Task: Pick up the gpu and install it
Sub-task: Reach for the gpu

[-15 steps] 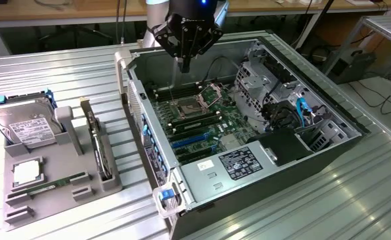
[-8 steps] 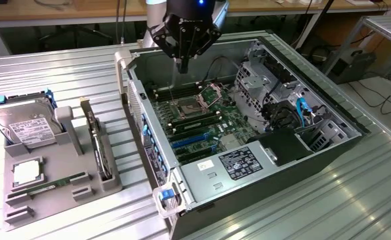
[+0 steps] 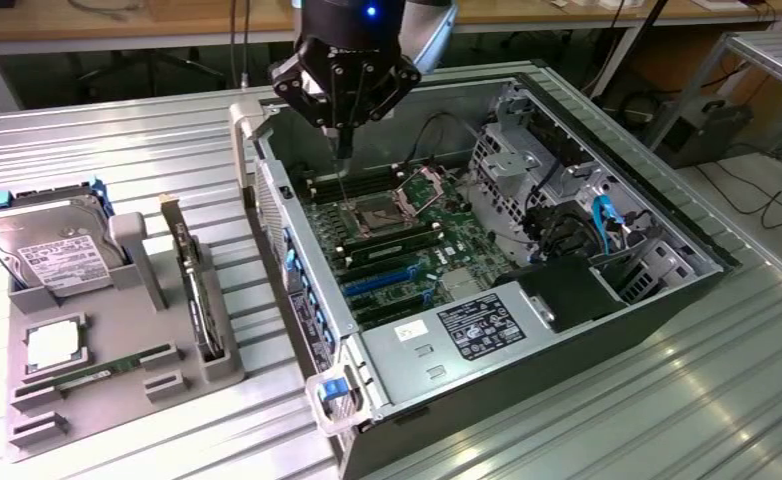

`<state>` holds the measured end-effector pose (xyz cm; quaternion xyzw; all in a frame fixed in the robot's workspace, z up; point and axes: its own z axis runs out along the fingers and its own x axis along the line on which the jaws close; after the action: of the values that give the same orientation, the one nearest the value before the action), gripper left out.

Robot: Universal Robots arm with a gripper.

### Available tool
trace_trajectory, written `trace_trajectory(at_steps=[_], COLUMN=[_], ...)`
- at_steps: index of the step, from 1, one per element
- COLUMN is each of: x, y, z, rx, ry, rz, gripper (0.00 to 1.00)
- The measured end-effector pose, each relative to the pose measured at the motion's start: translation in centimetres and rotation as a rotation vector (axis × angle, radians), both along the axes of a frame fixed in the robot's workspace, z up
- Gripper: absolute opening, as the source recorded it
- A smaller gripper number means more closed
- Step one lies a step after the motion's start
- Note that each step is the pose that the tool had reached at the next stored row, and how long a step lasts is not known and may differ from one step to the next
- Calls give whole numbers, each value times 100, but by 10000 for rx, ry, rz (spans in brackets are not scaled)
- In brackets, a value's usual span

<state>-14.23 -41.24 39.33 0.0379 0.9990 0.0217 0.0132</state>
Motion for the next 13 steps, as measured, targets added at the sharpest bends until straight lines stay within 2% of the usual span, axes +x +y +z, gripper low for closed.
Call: trace_trajectory(at_steps=[5, 7, 13], x=[-183, -361, -639], y=[-59, -102, -161], z=[1, 0, -5], rx=[-2, -1, -1], ry=[-2, -6, -13], rz=[1, 0, 1], gripper=[11, 11, 11])
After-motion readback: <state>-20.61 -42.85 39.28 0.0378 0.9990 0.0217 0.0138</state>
